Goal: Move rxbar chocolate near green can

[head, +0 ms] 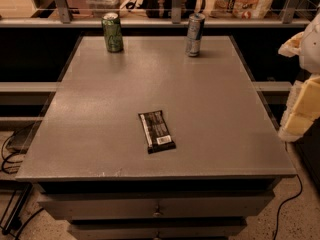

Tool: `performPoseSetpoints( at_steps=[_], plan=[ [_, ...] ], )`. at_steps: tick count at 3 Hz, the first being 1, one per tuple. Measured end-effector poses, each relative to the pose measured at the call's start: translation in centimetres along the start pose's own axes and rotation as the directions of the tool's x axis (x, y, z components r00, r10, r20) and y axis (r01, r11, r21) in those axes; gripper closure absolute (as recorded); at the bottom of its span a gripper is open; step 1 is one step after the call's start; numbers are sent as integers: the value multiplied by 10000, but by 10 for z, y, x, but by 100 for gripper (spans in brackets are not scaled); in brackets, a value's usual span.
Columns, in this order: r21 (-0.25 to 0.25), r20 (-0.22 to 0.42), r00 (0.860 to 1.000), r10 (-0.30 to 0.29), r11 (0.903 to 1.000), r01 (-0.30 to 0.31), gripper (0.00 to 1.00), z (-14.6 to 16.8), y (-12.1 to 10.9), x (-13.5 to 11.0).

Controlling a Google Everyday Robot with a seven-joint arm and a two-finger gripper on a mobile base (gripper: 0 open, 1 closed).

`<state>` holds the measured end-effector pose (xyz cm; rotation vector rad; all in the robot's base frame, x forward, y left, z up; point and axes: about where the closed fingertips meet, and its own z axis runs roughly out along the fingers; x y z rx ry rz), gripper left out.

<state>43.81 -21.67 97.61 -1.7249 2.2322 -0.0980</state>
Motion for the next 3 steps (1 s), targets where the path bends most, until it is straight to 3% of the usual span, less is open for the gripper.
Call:
performPoseSetpoints(
  at_steps=[2,3],
  plan=[
    [55,287,9995,-103,9999,101,0,1,-2,1],
    [-40,1366,9905,-146,9999,153,0,14,-11,-6]
  ],
)
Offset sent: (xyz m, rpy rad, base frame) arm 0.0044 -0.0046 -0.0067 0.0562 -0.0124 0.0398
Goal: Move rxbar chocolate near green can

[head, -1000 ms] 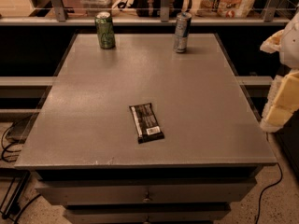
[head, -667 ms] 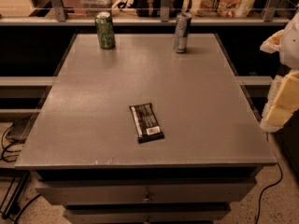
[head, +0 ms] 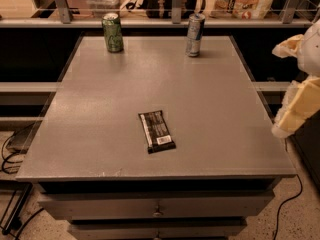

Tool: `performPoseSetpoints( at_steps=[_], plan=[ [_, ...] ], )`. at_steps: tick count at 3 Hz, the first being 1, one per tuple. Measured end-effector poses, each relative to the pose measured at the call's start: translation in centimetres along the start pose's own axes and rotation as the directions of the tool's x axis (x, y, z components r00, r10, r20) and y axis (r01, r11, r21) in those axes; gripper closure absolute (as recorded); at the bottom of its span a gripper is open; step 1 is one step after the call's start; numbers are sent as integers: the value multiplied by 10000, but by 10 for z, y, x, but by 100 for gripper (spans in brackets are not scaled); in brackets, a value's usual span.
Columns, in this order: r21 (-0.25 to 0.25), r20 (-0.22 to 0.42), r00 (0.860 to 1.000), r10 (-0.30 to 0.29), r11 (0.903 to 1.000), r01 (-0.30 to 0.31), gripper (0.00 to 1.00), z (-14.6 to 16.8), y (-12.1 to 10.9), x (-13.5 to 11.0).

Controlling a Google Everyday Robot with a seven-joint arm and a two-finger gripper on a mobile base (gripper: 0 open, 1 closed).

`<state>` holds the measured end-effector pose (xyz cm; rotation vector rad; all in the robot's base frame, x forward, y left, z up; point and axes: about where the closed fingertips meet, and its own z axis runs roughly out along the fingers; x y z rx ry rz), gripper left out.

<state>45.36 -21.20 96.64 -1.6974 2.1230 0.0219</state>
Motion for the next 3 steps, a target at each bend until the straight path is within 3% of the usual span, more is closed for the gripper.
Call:
performPoseSetpoints(
  at_steps=[1,2,3],
  plan=[
    [-168,1530,9870,-489,9985,521,0,28,-2,-31],
    [-301,2777,9541,-1121,9917,1253,0,58,-1,-72],
    [-935,3566,9310,-781,9885,1188,0,92,-2,-106]
  ],
)
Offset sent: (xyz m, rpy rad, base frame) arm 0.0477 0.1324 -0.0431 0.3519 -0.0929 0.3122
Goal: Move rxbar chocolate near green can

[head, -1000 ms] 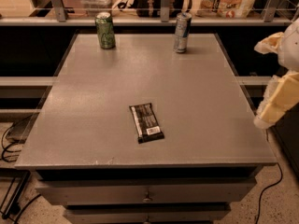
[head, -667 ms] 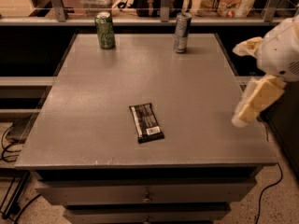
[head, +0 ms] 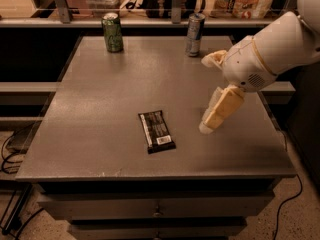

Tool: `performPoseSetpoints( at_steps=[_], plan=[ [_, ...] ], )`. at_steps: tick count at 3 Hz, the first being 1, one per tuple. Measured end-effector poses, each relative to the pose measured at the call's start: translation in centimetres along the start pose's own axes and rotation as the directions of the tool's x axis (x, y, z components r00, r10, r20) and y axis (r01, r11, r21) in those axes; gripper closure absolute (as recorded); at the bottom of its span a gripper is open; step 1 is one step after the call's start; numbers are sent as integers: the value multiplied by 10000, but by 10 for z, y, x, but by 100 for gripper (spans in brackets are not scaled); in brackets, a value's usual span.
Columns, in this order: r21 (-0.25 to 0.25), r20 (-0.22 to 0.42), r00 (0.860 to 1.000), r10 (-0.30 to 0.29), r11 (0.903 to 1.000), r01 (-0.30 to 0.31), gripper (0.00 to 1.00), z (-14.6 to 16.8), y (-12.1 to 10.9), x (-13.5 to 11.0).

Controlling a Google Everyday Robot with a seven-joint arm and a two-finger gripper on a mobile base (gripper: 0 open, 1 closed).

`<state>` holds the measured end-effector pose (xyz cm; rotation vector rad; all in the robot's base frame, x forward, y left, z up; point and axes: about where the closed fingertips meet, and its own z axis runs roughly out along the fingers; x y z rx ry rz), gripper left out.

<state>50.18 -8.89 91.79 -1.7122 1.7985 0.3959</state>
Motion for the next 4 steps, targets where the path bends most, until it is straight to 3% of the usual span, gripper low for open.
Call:
performPoseSetpoints(
  at_steps=[1,2,4],
  plan=[
    [2,1,10000,-13,10000,13,0,0,0,-1],
    [-311,257,9993,-254,9992,262,0,20,0,-12],
    [-1691,447,9944,-954,9804,1016,0,72,11,-21]
  ],
)
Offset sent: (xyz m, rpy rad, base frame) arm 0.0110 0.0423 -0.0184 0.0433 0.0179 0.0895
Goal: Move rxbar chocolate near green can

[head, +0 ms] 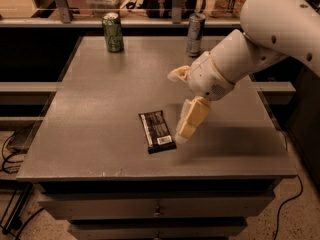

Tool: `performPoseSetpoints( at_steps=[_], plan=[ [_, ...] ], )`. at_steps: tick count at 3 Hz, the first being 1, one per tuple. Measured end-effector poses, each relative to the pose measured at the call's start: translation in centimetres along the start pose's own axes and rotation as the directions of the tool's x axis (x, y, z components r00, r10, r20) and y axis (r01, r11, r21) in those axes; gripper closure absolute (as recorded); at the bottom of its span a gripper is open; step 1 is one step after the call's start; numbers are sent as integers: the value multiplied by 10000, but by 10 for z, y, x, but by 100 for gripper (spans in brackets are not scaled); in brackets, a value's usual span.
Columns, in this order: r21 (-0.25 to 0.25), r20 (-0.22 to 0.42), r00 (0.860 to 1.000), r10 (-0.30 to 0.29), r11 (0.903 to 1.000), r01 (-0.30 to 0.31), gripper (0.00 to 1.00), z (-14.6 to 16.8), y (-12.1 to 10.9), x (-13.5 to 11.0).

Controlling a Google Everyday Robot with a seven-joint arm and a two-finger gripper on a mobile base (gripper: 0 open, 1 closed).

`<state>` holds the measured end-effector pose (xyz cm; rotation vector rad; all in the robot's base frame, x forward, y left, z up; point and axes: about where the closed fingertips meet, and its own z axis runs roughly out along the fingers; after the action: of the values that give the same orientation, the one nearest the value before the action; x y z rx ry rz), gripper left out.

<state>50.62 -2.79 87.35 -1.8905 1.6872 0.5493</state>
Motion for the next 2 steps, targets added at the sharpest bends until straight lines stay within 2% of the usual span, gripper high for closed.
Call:
performPoseSetpoints(
  at_steps=[2],
  plan=[
    [-1291,-79,9998,-209,9914,197,0,46,13,1]
  ],
)
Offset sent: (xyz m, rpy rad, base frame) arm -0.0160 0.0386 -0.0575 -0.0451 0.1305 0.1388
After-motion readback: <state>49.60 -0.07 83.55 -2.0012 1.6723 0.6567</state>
